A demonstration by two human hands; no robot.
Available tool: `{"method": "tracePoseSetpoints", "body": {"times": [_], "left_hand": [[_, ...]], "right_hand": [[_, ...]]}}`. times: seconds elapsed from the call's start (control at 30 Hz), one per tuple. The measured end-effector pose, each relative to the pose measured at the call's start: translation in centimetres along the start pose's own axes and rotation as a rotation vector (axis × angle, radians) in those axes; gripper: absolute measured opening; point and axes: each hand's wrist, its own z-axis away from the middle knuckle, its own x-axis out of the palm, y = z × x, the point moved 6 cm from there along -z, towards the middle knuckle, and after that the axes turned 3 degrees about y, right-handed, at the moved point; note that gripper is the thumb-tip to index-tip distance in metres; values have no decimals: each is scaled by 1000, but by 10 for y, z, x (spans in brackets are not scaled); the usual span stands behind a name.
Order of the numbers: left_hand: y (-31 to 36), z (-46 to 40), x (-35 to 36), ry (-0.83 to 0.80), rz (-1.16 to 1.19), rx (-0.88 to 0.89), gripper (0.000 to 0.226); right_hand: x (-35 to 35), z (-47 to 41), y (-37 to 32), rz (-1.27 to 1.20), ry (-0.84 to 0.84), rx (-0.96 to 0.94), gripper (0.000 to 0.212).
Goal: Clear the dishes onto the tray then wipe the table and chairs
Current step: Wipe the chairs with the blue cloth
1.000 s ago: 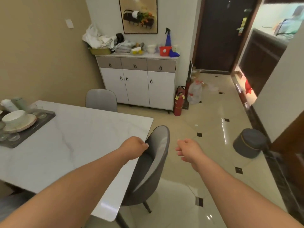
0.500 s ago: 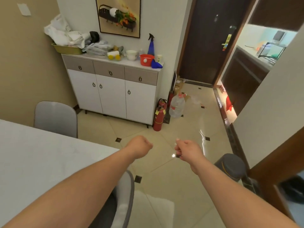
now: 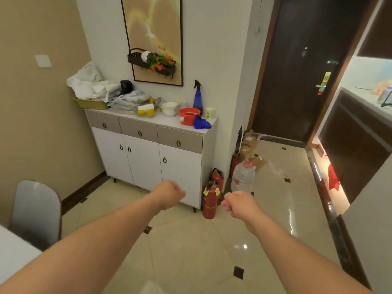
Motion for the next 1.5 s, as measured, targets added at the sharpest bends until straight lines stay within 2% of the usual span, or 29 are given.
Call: {"method": "tracePoseSetpoints", "body": {"times": [0.07, 0.17, 0.3, 0.37, 0.47, 0.6, 0.77, 0.87, 0.97, 1.07, 1.1, 1.17, 1.23, 1.3, 1.4, 1.5], "left_hand": [[33, -35, -8, 28, 6, 10, 23], [74, -81, -21, 41, -31, 27, 20], [108, -162, -41, 71, -53, 41, 24], [114, -230, -46, 87, -24, 34, 23], [120, -288, -49, 101, 23, 42, 19], [127, -399, -56, 48, 106, -14, 17], [143, -507, -67, 44, 98, -43, 21], [137, -548, -58, 6, 103, -85, 24], [126, -587, -46, -16, 127, -145, 16], [108, -606, -35, -30, 115, -238, 14], [102, -612, -33, -40, 112, -288, 16], [96, -623, -29, -51, 138, -409, 23], [91, -628, -28, -64, 143, -466, 26], [84, -639, -23, -42, 177, -529, 30], [73, -637, -14, -11, 275, -622, 48], [64, -623, -21, 40, 265, -596, 65]], "right_hand": [[-23, -52, -30, -17, -53, -41, 20], [-41, -117, -76, -73, -91, -54, 40], [-23, -206, -121, -16, -141, -76, 51], [0, -267, -139, 23, -156, -101, 54], [16, -312, -157, 49, -157, -128, 57], [33, -412, -192, 182, -112, -138, 58], [32, -530, -244, 400, -43, -228, 47], [46, -591, -260, 431, -60, -287, 54], [74, -662, -271, 537, -79, -379, 65], [107, -705, -256, 769, -163, -438, 79], [115, -714, -251, 838, -192, -447, 78], [127, -726, -245, 915, -236, -464, 63], [141, -720, -244, 814, -328, -422, 44], [159, -709, -240, 773, -468, -383, 35], [191, -680, -227, 664, -703, -400, 30], [214, -656, -219, 583, -852, -443, 27]]}}
